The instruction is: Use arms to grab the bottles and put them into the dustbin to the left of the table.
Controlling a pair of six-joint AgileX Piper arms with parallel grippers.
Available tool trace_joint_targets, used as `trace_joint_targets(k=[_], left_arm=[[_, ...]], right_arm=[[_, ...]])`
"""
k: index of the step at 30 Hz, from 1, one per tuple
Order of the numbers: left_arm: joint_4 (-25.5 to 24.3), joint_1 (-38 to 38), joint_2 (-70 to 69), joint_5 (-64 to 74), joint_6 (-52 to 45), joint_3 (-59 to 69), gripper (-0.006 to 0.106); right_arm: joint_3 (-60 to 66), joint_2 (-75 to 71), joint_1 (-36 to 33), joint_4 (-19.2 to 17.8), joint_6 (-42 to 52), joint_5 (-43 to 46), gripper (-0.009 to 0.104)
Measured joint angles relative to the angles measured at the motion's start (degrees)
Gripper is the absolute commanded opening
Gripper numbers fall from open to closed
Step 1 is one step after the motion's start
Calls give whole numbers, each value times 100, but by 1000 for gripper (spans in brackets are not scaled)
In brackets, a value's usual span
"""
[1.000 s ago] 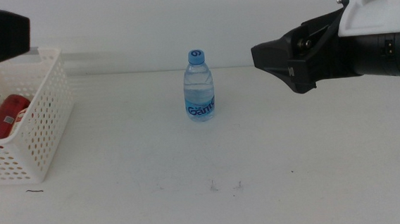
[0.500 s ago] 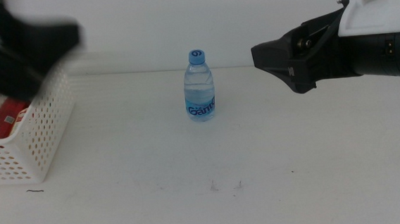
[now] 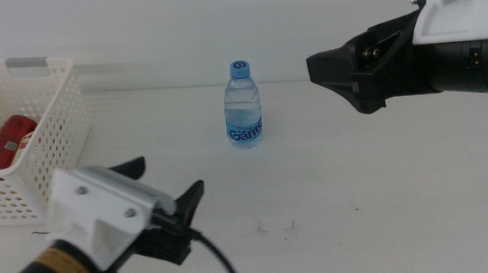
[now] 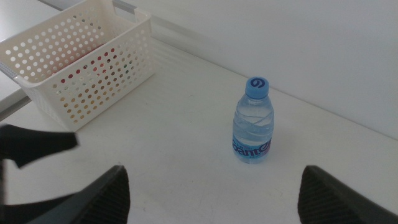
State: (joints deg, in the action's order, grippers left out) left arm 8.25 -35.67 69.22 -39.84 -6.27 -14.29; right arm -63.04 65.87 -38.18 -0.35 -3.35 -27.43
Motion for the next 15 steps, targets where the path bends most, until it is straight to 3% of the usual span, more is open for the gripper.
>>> trace_joint_targets(k=[8, 15], left_arm=[[41, -14, 2029, -1366, 222, -801, 94], [327, -14, 3764, -1651, 247, -2296, 94]], right_arm=[[0, 0, 0, 0, 0, 0, 93], [0, 0, 0, 0, 0, 0, 93]])
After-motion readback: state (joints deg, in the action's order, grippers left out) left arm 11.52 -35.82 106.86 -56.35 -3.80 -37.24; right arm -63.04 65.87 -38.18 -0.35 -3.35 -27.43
